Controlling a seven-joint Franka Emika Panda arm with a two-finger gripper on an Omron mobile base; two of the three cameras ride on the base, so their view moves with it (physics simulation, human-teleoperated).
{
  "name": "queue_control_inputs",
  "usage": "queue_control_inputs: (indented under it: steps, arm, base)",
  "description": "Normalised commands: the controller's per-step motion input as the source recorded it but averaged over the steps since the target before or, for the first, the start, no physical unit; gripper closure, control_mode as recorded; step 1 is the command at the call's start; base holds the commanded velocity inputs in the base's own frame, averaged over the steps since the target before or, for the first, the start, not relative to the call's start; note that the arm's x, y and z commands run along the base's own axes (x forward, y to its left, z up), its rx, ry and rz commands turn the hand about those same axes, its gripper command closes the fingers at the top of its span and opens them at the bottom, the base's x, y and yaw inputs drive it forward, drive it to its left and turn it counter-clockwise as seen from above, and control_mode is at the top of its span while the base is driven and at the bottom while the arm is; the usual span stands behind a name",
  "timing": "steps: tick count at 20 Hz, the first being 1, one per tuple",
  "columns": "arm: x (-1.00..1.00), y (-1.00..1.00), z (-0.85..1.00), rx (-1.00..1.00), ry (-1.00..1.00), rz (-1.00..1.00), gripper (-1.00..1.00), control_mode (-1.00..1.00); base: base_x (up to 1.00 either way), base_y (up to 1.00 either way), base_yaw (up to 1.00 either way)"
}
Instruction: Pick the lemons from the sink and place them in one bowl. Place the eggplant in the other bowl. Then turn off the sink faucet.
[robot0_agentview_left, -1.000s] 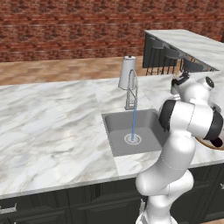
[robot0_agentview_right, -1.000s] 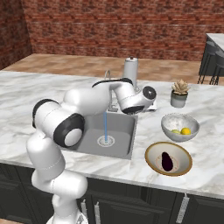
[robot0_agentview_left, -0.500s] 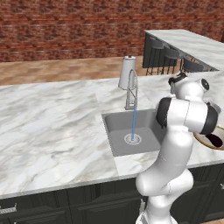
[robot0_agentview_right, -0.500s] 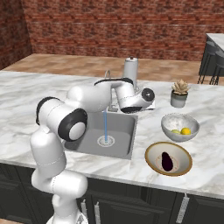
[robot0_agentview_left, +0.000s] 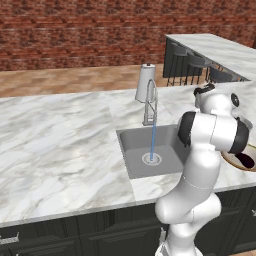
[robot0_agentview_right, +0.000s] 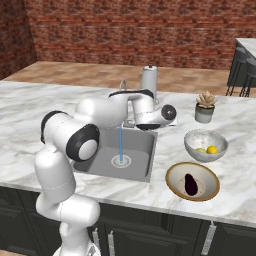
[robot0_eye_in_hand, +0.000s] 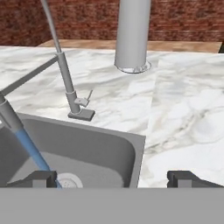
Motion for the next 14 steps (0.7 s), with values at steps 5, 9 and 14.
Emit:
queue_control_inputs:
  steps: [5,9,14]
  arm:
    - [0.06,0.17,0.01,0.0,-0.04,0.02,-1.0,-1.0]
    - [0.34,0.18,-0.12,0.0,-0.01,0.03,-1.0,-1.0]
    - [0.47,0.0,-0.28,0.02,-0.1,0.09,-1.0,-1.0]
  base:
    - [0.0,0.0,0.0]
    - [0.0,0.0,0.0]
    - [0.0,0.0,0.0]
